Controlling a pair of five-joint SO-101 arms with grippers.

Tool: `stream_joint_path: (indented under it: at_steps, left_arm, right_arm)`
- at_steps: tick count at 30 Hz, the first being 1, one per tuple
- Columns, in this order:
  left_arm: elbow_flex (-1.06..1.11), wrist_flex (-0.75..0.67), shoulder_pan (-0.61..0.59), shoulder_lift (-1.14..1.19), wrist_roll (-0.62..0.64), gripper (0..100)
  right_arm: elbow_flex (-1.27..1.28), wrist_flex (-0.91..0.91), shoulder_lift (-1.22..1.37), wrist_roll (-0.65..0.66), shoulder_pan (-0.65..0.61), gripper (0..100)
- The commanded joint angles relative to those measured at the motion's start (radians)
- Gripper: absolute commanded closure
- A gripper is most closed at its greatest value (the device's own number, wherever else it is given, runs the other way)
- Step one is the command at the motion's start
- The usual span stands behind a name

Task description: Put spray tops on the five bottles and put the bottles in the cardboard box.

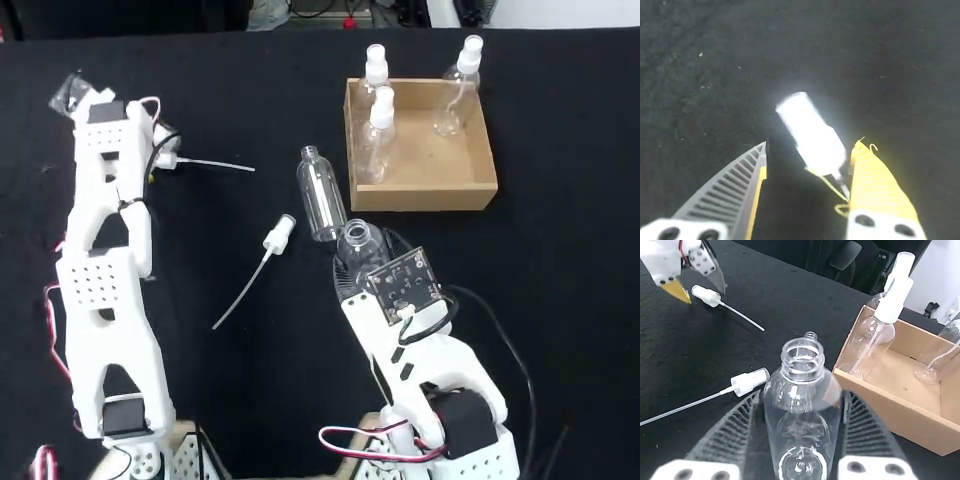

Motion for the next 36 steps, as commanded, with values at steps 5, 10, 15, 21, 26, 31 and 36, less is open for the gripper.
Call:
stream_joint_path:
  at_steps: [5, 10, 15, 21, 26, 31, 36]
  left_arm:
    - [-0.077, -0.034, -0.013, 0.041, 0.014, 74]
    - [-0.131, -0.04, -0.015, 0.044, 0.009, 74]
    - [-0.127, -0.018, -0.013, 0.046, 0.008, 85]
    - [-0.127, 0.06, -0.015, 0.084, -0.06, 96]
    - [-0.252, 0.245, -0.013, 0.075, -0.339, 94]
    - [-0.367, 0.425, -0.001, 0.104, -0.879, 92]
    - [-0.348, 0.489, 0.012, 0.138, -1.017, 80]
  right_arm:
    - [-0.004, -0.018, -0.096, 0.006, -0.012, 87.1]
    - [-0.004, -0.018, -0.096, 0.006, -0.012, 87.1]
    - [-0.004, -0.018, -0.096, 0.006, -0.012, 87.1]
    - [-0.004, -0.018, -0.096, 0.006, -0.012, 87.1]
    - [-0.004, -0.018, -0.096, 0.006, -0.012, 87.1]
    - [-0.004, -0.018, -0.096, 0.006, -0.012, 87.1]
    - [-0.004, -0.018, -0.096, 0.006, -0.012, 87.1]
